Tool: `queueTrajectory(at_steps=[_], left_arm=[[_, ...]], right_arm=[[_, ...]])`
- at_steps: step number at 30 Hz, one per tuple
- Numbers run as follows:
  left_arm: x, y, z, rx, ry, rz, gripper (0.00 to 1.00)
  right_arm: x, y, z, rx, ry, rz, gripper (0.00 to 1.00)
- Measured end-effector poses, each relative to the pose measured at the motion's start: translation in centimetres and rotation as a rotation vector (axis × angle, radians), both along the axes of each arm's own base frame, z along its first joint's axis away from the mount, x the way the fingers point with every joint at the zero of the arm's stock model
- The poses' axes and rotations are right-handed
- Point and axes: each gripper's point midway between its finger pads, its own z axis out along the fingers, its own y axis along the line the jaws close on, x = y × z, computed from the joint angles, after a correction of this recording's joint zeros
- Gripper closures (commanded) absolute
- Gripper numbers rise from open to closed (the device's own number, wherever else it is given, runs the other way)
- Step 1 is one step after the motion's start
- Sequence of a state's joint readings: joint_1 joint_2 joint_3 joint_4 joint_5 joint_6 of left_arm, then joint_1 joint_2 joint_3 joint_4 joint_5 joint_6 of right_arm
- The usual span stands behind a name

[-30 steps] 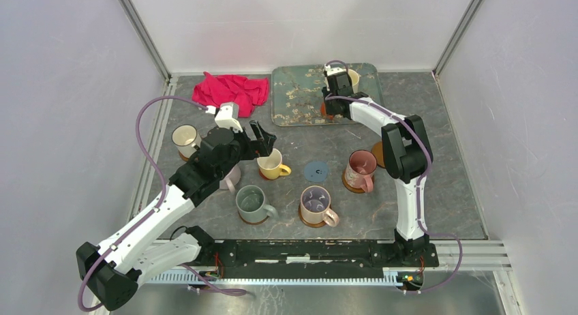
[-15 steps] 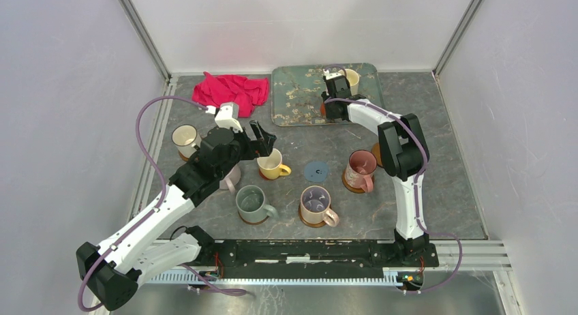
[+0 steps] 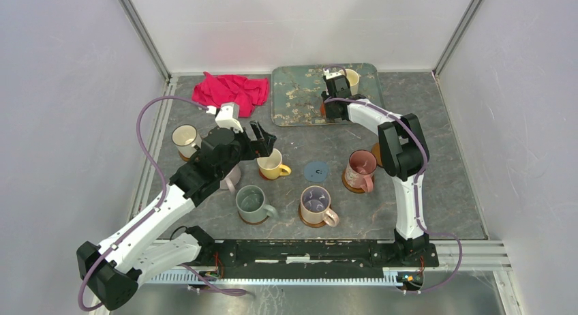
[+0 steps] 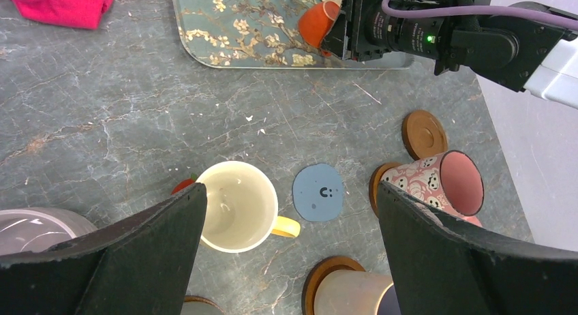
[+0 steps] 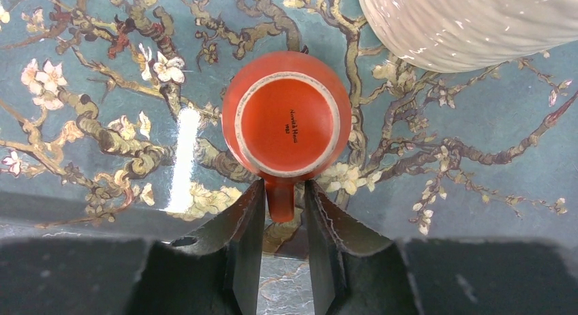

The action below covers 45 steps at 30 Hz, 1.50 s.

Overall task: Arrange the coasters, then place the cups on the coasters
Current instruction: Pick up the cup from the tray.

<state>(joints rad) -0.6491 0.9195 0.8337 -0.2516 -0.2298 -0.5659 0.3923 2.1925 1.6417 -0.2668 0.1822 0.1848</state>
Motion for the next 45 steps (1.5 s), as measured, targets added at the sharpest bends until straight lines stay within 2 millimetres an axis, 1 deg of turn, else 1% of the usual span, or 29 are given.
queueTrajectory(at_steps=[15,35,45], left_arm=[[0.03,-0.03,-0.14,0.002,0.003,0.0,0.0],[0.0,0.0,-0.35,0.005,0.007,0.0,0.0],[-0.01,0.01,-0.4,0.006,0.008,0.0,0.0]], right_arm=[[0.03,0.04,0.03,0.001,-0.002,0.0,0.68],[0.07,0.06,0.16,0.003,-0.005,0.0,0.65],[0.08,0.07,0.33,0.004,-0.008,0.0,0.67]])
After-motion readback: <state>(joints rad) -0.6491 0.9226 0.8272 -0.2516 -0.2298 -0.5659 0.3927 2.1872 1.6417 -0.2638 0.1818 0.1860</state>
